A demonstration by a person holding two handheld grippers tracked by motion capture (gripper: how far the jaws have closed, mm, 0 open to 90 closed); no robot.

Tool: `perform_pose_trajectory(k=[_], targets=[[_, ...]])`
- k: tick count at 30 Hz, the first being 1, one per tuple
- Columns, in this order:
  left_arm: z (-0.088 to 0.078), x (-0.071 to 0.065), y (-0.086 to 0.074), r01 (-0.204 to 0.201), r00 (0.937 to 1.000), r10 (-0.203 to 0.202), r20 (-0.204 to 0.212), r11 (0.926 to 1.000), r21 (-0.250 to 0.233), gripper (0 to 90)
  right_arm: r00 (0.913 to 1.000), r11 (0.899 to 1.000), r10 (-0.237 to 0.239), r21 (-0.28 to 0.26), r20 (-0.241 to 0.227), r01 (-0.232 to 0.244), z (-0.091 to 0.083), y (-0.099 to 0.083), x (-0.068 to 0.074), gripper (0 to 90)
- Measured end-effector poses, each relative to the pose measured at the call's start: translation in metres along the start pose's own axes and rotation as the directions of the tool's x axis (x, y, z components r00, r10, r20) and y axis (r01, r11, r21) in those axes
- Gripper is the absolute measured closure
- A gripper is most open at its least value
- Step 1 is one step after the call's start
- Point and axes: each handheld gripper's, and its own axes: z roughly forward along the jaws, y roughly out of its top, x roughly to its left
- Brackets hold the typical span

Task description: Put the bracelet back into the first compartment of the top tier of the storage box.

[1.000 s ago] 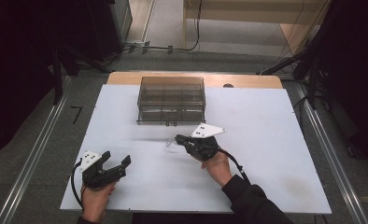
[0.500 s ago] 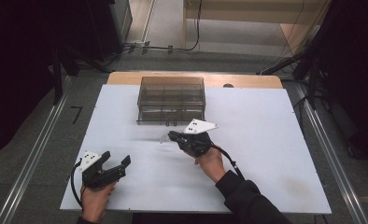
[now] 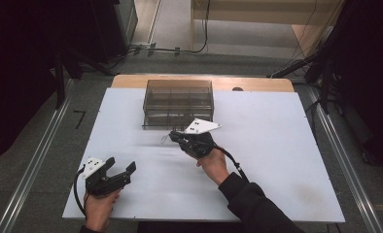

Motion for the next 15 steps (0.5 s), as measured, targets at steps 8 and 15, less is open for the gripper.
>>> perform_pose_trajectory(k=[8,15], targets=[[0.0,0.0,0.0,-0.001,1.0,0.001,0.003,1.0,0.0,14.5,1.0,1.0,0.006,-0.011,0.006,-0.006,0.005,0.007,-0.001,82.8],[0.0,0.0,0.0,-0.002,1.0,0.002,0.005,1.0,0.0,14.6,0.9999,1.0,0.01,-0.022,0.012,-0.01,0.008,0.011,-0.003,82.8]])
